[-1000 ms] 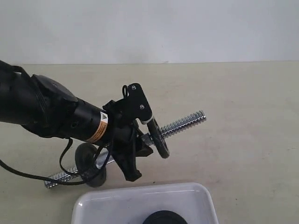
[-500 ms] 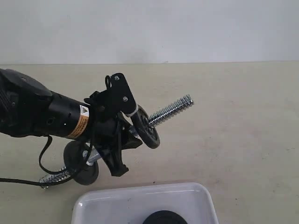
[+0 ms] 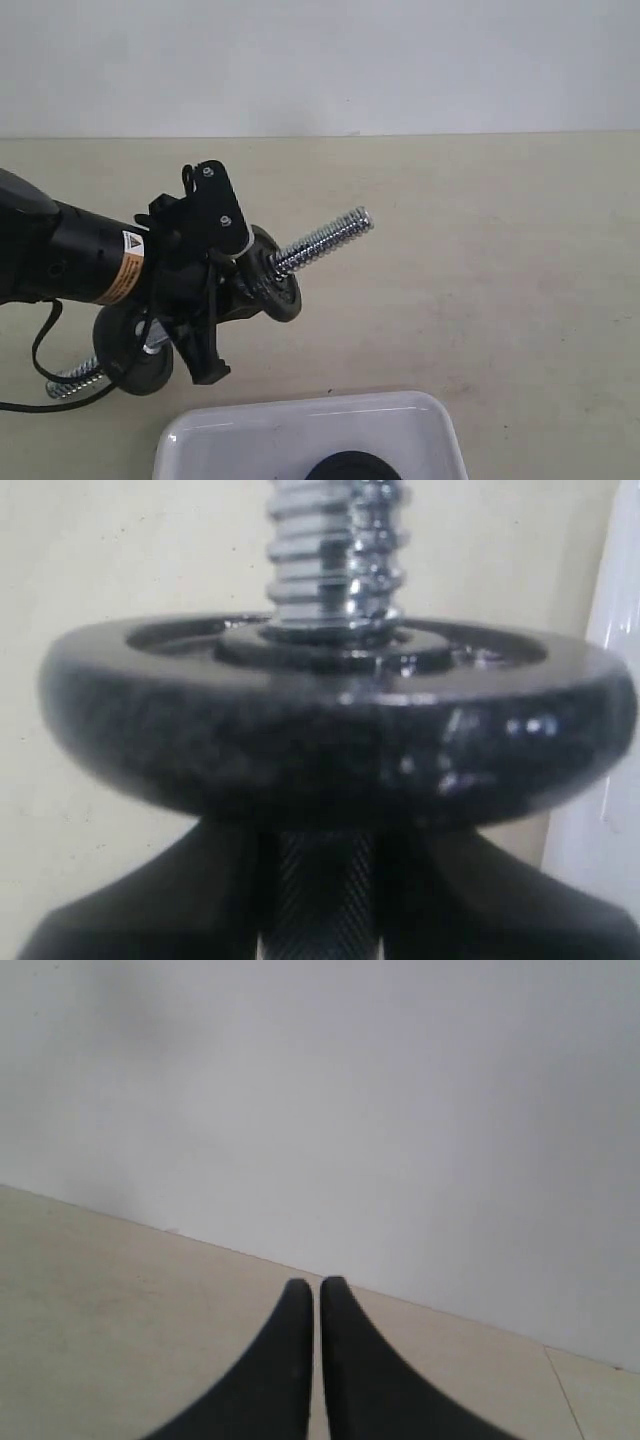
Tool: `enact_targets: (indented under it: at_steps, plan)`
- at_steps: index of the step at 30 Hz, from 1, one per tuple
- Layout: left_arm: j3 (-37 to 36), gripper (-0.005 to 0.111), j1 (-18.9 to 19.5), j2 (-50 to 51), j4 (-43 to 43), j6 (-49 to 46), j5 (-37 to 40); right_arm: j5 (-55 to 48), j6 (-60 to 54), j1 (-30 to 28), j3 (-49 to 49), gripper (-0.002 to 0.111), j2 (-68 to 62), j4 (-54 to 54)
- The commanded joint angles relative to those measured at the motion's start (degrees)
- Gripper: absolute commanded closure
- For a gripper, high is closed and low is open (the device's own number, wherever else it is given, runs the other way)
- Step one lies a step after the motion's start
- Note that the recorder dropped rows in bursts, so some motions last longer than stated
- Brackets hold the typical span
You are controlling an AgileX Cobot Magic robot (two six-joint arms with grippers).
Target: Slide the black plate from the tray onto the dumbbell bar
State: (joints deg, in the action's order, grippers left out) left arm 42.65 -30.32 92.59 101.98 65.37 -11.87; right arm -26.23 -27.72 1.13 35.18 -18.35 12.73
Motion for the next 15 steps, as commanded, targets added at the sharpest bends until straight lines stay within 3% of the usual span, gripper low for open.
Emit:
enact_targets:
  at_steps: [1, 12, 15]
  plan:
    - [1.91, 0.102, 0.07, -3.24, -2.04, -0.36, -0.37, -4.47, -11.94, -0.01, 0.27, 0.107, 0.29, 8.38]
    - [0.77, 0.102, 0.07, -3.24, -2.04, -1.02, -3.1, -15.9, -19.33, -0.01, 0.27, 0.107, -4.01, 24.98]
    - [-0.85, 0.102, 0.07, -3.24, -2.04, -1.41, -1.78, -25.1, -19.76, -0.01, 0.14, 0.107, -7.73, 27.32]
